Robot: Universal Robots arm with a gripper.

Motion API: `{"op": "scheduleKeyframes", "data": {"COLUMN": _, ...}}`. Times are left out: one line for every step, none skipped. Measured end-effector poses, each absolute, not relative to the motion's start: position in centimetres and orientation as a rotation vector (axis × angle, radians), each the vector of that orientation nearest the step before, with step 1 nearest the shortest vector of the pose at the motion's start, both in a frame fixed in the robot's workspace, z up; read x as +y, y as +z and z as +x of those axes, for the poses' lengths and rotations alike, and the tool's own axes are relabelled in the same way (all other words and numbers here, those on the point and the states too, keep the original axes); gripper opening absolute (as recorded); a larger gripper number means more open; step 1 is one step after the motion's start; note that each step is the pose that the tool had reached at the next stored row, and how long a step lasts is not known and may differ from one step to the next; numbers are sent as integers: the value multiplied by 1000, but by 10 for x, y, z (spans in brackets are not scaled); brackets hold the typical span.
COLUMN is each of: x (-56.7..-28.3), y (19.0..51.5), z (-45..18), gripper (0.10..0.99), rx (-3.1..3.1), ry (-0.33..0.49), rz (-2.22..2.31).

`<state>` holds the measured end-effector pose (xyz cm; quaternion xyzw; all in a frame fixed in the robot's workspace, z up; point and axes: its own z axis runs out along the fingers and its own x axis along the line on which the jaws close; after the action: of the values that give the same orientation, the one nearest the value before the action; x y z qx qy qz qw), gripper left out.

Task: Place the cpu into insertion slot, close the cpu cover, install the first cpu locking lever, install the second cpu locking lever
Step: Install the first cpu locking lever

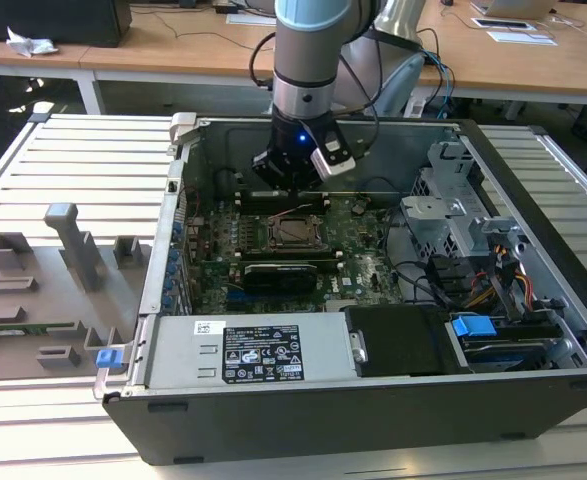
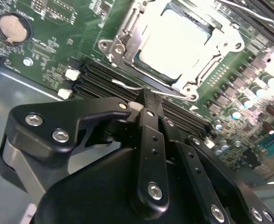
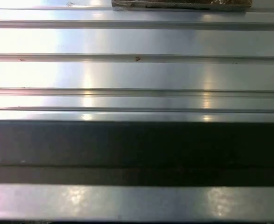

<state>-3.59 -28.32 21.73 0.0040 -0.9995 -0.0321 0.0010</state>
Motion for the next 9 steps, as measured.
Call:
{"op": "scheduleKeyframes", "data": {"x": -283, "y": 216, "z": -34, "gripper": 106, "rx": -3138, "ry": -100, "rz": 13}}
{"op": "scheduleKeyframes", "data": {"x": -283, "y": 215, "z": -32, "gripper": 106, "rx": -3138, "ry": -100, "rz": 13}}
{"op": "scheduleKeyframes", "data": {"x": -283, "y": 214, "z": -31, "gripper": 106, "rx": -3138, "ry": -100, "rz": 13}}
{"op": "scheduleKeyframes", "data": {"x": -283, "y": 213, "z": -30, "gripper": 106, "rx": -3138, "ry": -100, "rz": 13}}
{"op": "scheduleKeyframes", "data": {"x": -283, "y": 211, "z": -29, "gripper": 106, "rx": -3138, "ry": -100, "rz": 13}}
{"op": "scheduleKeyframes", "data": {"x": -283, "y": 210, "z": -29, "gripper": 106, "rx": -3138, "ry": -100, "rz": 13}}
{"op": "scheduleKeyframes", "data": {"x": -283, "y": 209, "z": -29, "gripper": 106, "rx": -3138, "ry": -100, "rz": 13}}
{"op": "scheduleKeyframes", "data": {"x": -283, "y": 208, "z": -28, "gripper": 106, "rx": -3138, "ry": -100, "rz": 13}}
{"op": "scheduleKeyframes", "data": {"x": -283, "y": 208, "z": -28, "gripper": 106, "rx": -3138, "ry": -100, "rz": 13}}
